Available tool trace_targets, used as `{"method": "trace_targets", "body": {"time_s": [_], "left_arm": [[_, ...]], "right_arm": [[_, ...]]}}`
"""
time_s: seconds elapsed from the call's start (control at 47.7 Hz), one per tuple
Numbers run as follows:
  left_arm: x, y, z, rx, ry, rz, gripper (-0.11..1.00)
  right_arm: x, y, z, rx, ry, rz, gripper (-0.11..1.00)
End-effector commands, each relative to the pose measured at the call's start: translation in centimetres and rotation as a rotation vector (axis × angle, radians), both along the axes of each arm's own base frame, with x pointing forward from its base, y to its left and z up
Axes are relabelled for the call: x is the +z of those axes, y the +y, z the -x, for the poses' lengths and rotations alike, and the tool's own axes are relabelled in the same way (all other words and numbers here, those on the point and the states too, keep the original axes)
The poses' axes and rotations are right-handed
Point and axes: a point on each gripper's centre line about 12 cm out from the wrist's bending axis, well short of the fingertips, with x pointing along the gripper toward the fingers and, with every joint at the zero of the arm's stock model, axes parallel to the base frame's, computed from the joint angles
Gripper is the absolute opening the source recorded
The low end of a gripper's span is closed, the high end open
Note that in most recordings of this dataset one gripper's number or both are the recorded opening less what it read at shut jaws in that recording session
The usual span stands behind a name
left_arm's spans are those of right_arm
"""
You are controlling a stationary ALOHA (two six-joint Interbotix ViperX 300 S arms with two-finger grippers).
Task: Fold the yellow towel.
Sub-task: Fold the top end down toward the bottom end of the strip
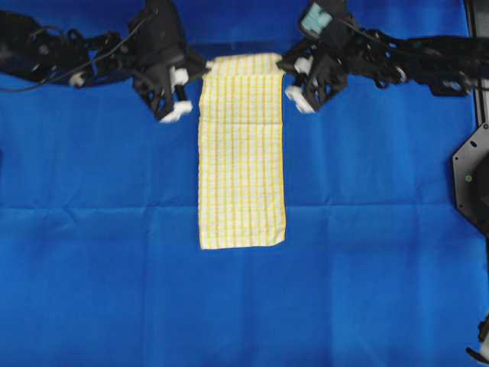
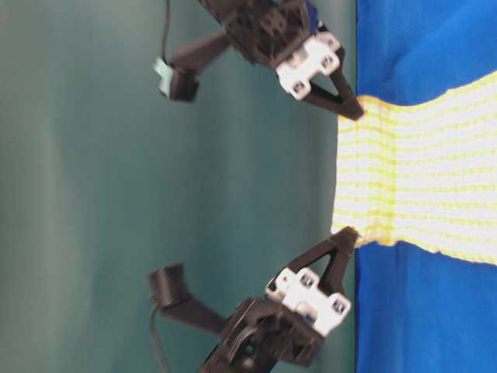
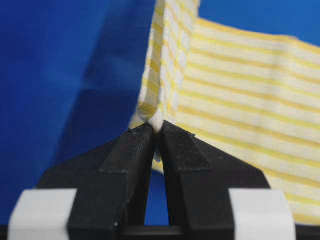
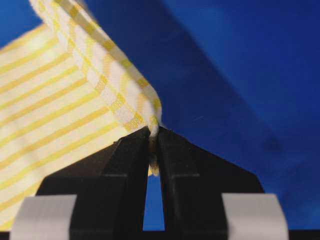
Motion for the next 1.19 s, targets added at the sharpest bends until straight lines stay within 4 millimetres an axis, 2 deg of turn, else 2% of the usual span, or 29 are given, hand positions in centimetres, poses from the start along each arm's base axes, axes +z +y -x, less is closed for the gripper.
{"method": "trace_targets", "body": {"time_s": [0.0,0.252,0.419,0.608,0.859,1.006,1.174], "left_arm": [[2.0,-1.8,0.1,-0.037,-0.053,-0.005,0.04],[1.5,-7.5,0.2,-0.141,-0.051,0.068,0.04],[1.2,-11.6,0.1,-0.219,-0.048,0.121,0.04],[0.8,-15.5,0.2,-0.302,-0.027,0.158,0.04],[-0.5,-18.6,-0.3,-0.360,0.007,0.194,0.04],[-1.1,-19.3,-0.6,-0.374,0.020,0.195,0.04],[-1.6,-19.4,-1.0,-0.373,0.030,0.195,0.04]], "right_arm": [[1.8,1.9,0.1,0.036,-0.056,0.011,0.07],[3.0,7.8,0.7,0.163,-0.101,-0.024,0.07],[2.6,11.7,0.5,0.258,-0.092,-0.064,0.07],[2.1,14.8,0.2,0.338,-0.077,-0.091,0.07],[0.7,17.1,-0.7,0.391,-0.036,-0.109,0.07],[0.0,18.3,-1.3,0.424,-0.013,-0.113,0.07],[-0.6,18.9,-1.5,0.438,0.006,-0.116,0.07]]}}
